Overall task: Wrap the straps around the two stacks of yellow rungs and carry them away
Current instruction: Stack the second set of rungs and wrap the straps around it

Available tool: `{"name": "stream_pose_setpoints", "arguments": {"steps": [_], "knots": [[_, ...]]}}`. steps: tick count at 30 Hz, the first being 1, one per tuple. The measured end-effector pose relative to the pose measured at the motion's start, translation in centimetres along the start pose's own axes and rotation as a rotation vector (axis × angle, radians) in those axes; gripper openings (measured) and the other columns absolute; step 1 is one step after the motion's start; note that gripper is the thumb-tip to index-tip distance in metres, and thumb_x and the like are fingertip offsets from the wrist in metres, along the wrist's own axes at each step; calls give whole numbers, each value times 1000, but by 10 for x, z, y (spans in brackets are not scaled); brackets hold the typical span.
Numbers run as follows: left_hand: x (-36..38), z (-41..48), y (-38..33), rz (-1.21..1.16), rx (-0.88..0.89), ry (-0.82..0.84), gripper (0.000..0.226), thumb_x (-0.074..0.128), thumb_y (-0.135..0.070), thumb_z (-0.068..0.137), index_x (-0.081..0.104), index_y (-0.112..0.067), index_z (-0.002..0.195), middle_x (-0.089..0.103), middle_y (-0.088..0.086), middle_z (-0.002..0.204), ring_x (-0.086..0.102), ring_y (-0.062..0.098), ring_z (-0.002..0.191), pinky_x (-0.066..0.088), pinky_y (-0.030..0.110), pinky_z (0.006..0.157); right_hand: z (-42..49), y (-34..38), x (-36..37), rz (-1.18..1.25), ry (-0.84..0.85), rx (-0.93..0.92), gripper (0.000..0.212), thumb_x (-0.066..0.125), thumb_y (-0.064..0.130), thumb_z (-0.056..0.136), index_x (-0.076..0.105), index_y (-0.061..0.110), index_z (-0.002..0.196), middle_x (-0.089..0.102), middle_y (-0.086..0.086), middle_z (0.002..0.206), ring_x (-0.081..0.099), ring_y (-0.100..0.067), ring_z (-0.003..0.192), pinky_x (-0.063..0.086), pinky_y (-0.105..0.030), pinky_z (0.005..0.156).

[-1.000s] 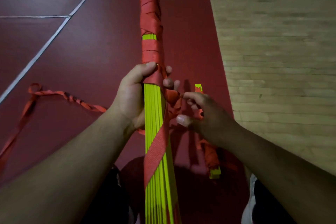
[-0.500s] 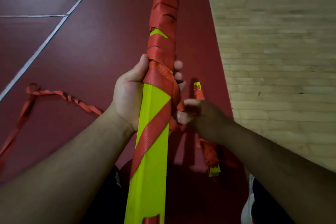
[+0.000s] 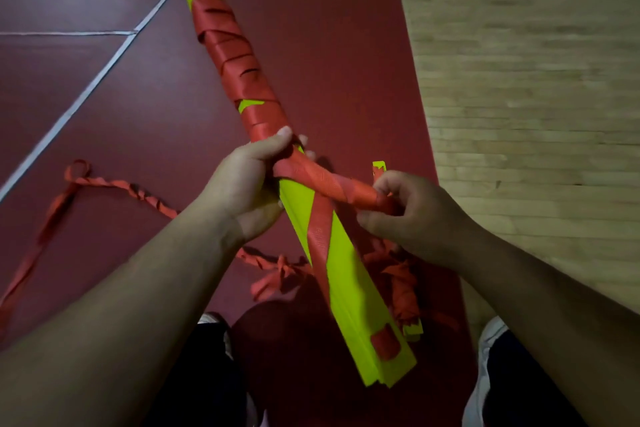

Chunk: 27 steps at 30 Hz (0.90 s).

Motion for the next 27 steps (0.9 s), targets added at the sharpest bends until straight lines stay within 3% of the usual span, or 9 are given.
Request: {"name": "stream_pose_setpoints", "arguments": {"steps": [4,7,10,13,18,22,25,27], "knots": [[-5,3,-3,-41,15,-22,27,59,-34,95,62,-15,76,57,-1,73,57,11,65,52,23,60,-4,-3,8,-96,83,29,36,84,45,71,58,22,80,68,-3,71,62,-10,60,49,-29,58],[-4,2,-5,-18,38,-3,24,62,-28,92,66,-18,70,59,0,74,56,12,61,49,23,57,-3,0,9,-216,87,-37,26,81,27,76,55,26,79,61,5,68,53,-1,57,40,-17,54],[-3,1,-7,-5,38,17,10,63,-22,91,61,-18,82,62,1,77,56,13,61,50,24,56,-1,-4,1,-204,80,-32,25,71,10,77,57,30,83,62,4,71,52,-1,57,42,-20,56],[-6,2,-11,-9,35,17,9,62,-22,90,61,-18,83,62,1,76,56,13,61,50,23,56,1,-14,-6,-228,119,12,27,64,7,80,60,34,84,61,5,70,51,-2,56,42,-23,56],[-15,5,-18,-61,47,-15,14,60,-24,94,60,-18,82,61,0,76,56,12,62,51,24,58,2,-32,-19,-364,108,82,9,65,14,84,68,22,87,65,3,76,62,-16,72,47,-30,67],[-23,8,-13,-57,35,-59,9,62,-23,94,61,-20,87,62,0,78,57,12,61,51,24,58,-3,-45,-3,-121,190,153,4,68,19,89,68,21,86,64,1,59,59,-15,53,48,-34,57],[-25,6,-14,-42,43,-72,5,64,-23,92,60,-20,93,64,1,79,58,12,60,51,24,57,-3,-45,1,-9,167,111,18,66,29,93,68,19,78,65,-4,61,57,-17,56,46,-38,60],[-22,-1,-21,-17,74,-77,7,66,-22,89,60,-20,92,64,1,78,58,13,60,51,25,56,-8,-41,4,-45,200,100,17,66,24,93,68,19,77,65,-1,62,56,-11,57,46,-34,61]]}}
Point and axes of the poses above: each hand's wrist, its own z-axis towards the middle knuckle, its own x-axis out of the palm, y = z × x, the point moved 9 cm from there along z, towards the middle knuckle
